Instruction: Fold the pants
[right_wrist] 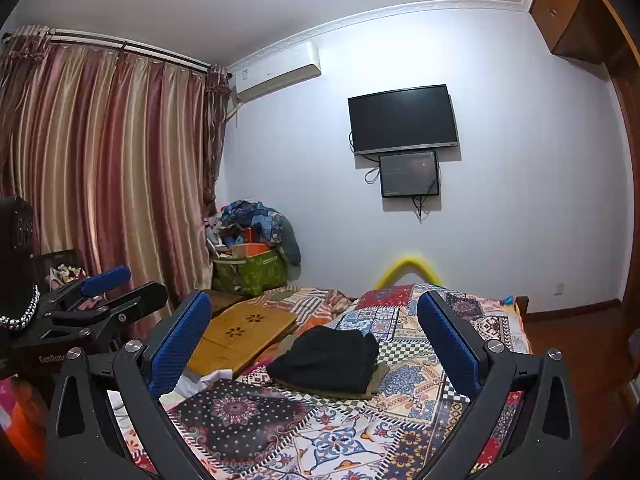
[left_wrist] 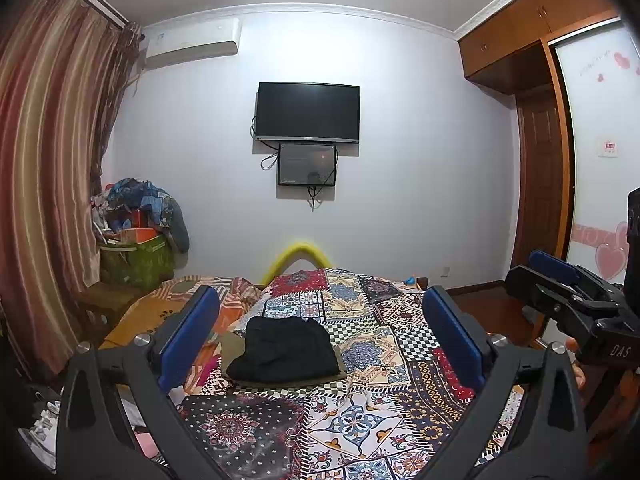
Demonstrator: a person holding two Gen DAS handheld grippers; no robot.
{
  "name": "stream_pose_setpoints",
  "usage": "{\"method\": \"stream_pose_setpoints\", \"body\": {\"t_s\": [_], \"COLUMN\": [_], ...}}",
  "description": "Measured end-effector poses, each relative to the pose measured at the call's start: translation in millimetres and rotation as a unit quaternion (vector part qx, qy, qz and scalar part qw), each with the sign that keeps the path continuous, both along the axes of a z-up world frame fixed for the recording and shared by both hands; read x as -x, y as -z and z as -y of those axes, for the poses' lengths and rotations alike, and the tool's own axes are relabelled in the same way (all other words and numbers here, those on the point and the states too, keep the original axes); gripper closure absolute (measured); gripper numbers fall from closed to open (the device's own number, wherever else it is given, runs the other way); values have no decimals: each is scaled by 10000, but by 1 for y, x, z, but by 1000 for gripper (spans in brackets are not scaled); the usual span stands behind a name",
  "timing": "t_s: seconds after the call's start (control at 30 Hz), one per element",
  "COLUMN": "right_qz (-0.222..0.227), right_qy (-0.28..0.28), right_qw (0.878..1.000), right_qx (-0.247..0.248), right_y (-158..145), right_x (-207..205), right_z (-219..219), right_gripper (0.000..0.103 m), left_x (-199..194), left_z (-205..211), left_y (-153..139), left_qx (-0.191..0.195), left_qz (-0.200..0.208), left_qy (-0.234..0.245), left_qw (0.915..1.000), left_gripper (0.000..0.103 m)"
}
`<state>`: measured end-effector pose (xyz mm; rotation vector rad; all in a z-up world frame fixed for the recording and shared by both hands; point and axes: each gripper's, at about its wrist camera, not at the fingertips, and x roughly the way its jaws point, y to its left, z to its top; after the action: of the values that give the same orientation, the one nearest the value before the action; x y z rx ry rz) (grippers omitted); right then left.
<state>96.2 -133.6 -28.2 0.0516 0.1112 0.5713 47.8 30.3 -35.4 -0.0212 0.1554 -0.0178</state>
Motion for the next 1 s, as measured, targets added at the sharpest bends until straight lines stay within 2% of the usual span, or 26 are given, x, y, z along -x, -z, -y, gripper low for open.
{"method": "stream_pose_setpoints", "body": {"t_s": [1.0], "right_qz": [-30], "right_qy": [44], "right_qw": [10000], "right_qx": [0], "right_y": [1], "right_x": [-5], "right_z": [5], "right_gripper": [0], "left_x": [0], "left_z": [-3], "left_y": [-1], "left_qx": [93], "left_qz": [-99], "left_qy": [171], "left_qw": [9998], "left_gripper": [0]}}
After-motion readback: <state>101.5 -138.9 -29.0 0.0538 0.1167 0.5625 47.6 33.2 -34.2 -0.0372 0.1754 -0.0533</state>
